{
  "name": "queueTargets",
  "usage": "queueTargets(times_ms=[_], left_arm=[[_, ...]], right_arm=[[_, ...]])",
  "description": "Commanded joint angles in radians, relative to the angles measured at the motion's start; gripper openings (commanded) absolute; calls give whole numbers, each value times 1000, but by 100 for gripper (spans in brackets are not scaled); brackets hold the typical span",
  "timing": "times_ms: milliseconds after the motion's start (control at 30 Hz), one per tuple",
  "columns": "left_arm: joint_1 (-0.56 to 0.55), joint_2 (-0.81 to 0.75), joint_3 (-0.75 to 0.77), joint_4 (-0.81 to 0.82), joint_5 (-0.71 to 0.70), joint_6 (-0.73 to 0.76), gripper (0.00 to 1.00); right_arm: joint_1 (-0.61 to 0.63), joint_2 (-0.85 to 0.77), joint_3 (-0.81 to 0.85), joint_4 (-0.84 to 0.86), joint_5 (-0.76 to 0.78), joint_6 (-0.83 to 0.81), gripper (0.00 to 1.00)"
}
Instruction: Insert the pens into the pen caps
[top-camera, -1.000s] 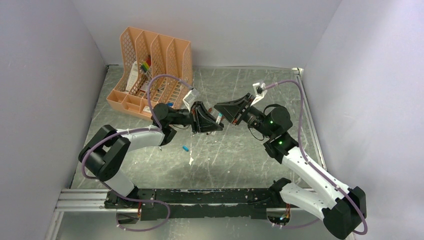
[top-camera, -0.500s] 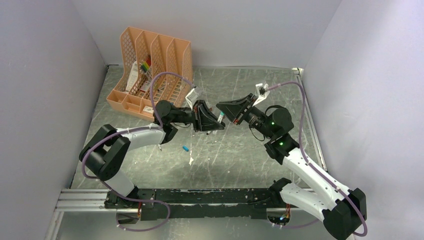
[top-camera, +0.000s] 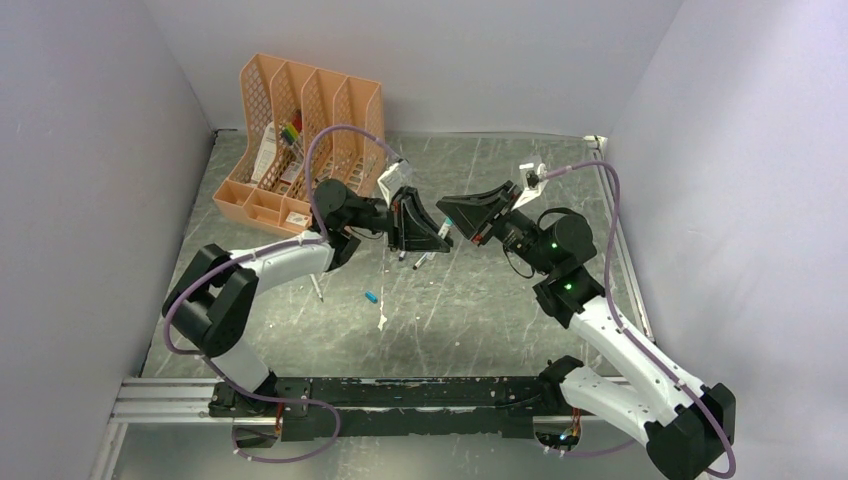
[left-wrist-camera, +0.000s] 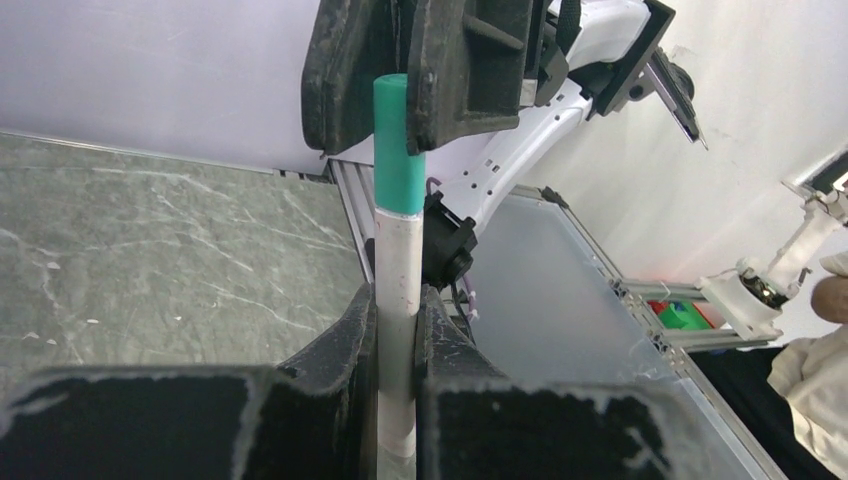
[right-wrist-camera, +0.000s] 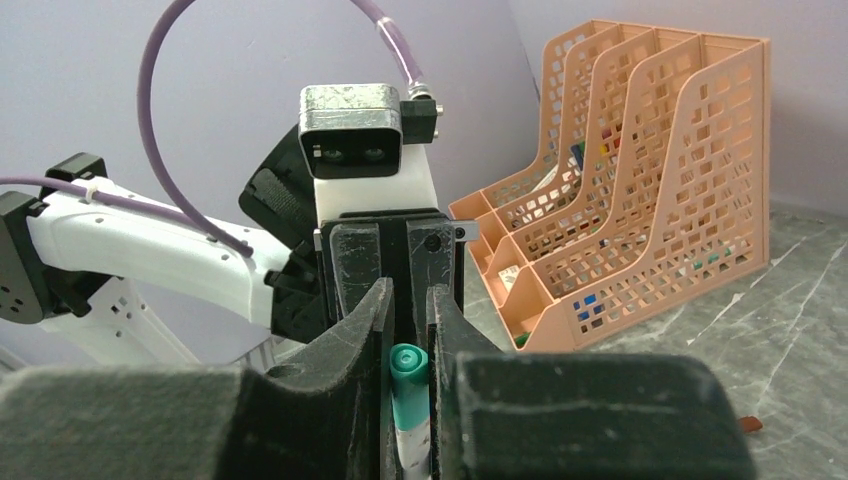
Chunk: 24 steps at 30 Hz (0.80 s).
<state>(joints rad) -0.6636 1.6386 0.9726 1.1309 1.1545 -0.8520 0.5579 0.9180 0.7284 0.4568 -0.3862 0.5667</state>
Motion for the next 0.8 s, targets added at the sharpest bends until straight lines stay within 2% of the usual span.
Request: queueTargets(times_ms=[0, 233, 433, 700, 767], left_arm=[[5, -1, 136, 79, -72, 20, 7], [7, 21, 203, 117, -46, -23, 7], [15, 21, 221, 82, -109, 13, 7], [15, -39, 206, -180, -251, 244, 7], [15, -48, 194, -200, -272, 266, 7]], right_arm=[[23, 50, -55, -257, -160, -18, 0], [25, 67, -98, -232, -197, 0, 0], [37, 67, -143, -205, -178, 24, 0], [115, 71, -138, -301, 50, 49, 0], [135, 76, -141, -305, 93, 60, 0]])
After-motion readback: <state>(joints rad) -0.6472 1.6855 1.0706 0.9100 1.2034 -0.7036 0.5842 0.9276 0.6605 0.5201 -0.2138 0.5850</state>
